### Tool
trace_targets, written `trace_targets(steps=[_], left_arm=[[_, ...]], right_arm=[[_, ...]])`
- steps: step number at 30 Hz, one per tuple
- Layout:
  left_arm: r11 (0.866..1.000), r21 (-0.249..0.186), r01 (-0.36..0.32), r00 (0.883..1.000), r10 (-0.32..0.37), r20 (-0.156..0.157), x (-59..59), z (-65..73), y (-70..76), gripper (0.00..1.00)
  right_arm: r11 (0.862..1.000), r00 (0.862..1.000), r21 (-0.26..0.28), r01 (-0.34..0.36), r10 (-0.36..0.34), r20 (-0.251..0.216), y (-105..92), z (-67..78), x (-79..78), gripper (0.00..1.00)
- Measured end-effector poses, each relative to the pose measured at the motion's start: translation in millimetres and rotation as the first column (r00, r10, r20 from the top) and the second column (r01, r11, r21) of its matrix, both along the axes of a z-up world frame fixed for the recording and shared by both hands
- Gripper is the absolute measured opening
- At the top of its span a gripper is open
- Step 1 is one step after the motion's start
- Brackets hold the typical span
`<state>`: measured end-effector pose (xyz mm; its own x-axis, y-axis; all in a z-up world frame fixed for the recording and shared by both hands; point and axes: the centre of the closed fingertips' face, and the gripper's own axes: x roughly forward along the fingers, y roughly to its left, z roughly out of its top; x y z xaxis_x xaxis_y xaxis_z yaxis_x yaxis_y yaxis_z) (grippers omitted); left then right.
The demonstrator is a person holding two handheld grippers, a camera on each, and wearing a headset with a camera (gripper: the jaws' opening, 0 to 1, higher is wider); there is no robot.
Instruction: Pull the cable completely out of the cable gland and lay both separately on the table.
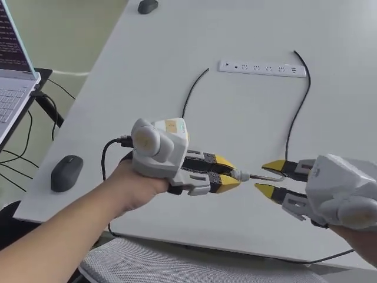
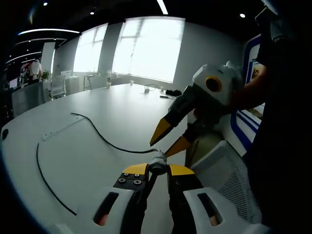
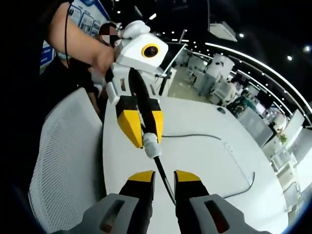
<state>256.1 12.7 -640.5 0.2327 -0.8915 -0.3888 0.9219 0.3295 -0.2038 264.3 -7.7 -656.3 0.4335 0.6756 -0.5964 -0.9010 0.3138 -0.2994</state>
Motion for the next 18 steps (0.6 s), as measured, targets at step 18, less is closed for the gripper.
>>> trace_targets(steps=[18], left_arm=[[1.0, 0.02, 0.019, 1.0, -0.019, 0.012, 2.7, -2.2, -5.9, 0.15]], right_arm=[[0.999, 0.995, -0.027, 0.046, -0.043, 0.086, 8.7, 1.2, -0.1, 0.03]])
